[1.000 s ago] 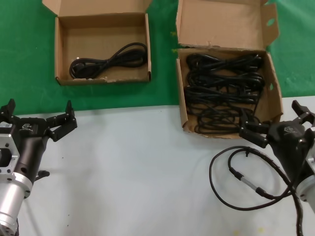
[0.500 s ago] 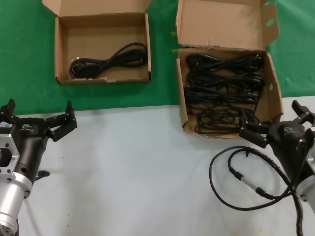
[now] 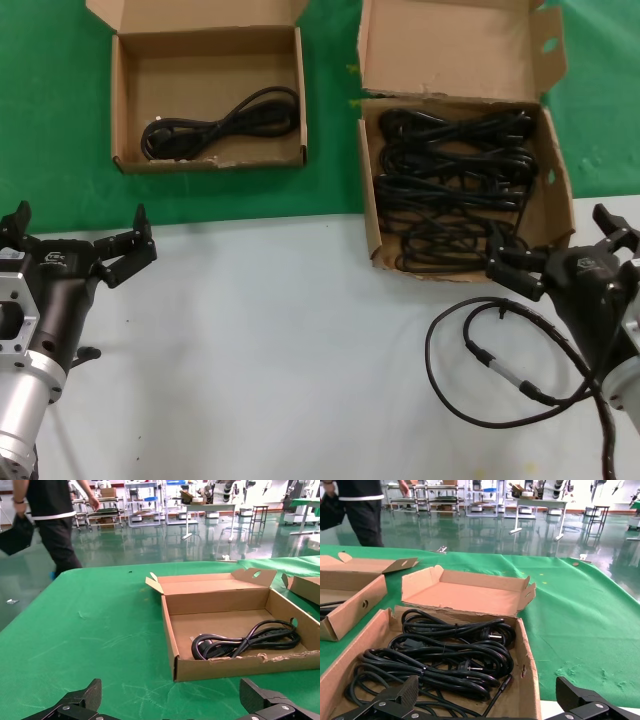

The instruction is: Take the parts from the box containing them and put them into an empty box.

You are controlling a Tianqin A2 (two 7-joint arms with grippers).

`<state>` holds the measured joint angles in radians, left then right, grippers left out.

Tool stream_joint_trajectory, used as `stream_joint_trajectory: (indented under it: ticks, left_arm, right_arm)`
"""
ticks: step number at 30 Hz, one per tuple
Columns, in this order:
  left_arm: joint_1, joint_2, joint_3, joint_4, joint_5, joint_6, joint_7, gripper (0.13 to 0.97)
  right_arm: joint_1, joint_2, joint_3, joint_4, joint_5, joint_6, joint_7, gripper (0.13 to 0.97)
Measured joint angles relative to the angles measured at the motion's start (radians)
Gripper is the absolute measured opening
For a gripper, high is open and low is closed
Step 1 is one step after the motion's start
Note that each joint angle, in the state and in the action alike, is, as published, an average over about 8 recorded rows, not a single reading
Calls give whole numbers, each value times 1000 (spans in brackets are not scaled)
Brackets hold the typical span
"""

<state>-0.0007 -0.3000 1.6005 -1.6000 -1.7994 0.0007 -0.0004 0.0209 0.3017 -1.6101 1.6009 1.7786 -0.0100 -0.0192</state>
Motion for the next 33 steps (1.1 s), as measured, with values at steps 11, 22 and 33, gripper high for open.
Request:
stream_joint_trajectory:
  ticks: [11,22,33]
  left_arm:
    - [0,0,0,0,0,0,0,966]
    - [0,0,0,0,0,0,0,966]
    - [0,0,0,0,0,0,0,966]
  right_arm:
    - [0,0,0,0,0,0,0,966]
    - [0,0,0,0,0,0,0,966]
    - [0,0,0,0,0,0,0,966]
